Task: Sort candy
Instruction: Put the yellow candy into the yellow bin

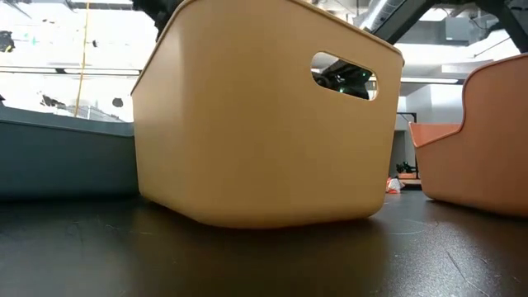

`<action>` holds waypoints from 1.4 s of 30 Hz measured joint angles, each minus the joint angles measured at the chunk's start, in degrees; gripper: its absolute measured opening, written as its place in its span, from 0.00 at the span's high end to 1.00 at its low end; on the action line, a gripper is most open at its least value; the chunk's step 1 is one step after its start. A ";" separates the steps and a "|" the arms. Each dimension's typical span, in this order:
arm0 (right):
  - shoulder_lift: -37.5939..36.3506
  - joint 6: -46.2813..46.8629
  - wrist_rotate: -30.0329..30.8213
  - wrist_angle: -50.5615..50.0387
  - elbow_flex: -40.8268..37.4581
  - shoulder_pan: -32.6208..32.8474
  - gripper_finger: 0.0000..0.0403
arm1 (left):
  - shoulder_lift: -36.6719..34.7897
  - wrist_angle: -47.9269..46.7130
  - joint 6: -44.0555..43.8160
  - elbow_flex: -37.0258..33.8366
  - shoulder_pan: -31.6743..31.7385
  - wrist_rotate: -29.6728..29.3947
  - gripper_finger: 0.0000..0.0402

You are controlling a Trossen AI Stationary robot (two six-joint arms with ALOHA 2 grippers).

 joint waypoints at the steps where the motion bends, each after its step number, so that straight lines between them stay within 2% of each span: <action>1: -0.01 0.01 -0.03 0.20 0.01 0.04 0.47 | -0.52 2.02 -0.49 -1.94 0.00 -0.01 0.37; 8: 0.02 -0.07 -0.18 0.55 -0.02 0.07 0.92 | -1.21 9.23 -3.94 -9.72 0.00 -0.01 0.37; 9: 0.02 -0.17 -0.18 0.83 -0.02 0.05 0.96 | -1.23 9.55 -4.32 -10.27 0.00 -0.02 0.37; 16: -2.95 -0.47 -0.16 0.15 0.88 0.35 0.99 | -1.25 9.18 -5.48 -10.87 -0.02 -0.01 0.37; 24: -14.22 -3.92 -0.09 -2.49 1.03 3.95 1.00 | -1.23 9.01 -5.48 -10.87 -0.04 -0.03 0.37; 29: -22.12 -9.02 -0.51 -6.31 1.05 11.43 1.00 | -1.23 8.98 -4.98 -10.87 -0.04 -0.14 0.37; 33: -26.59 -9.53 -5.97 -4.27 1.08 19.10 1.00 | -1.21 9.06 -4.68 -10.87 -0.04 -0.48 0.37; 39: -24.50 -9.55 -6.34 2.44 1.16 29.02 0.99 | -0.91 12.51 -4.19 -10.85 -0.04 -2.08 0.37; 42: -21.52 -8.18 -5.69 5.21 1.14 30.85 0.92 | -0.46 13.66 -4.92 -10.84 -0.04 -2.07 0.37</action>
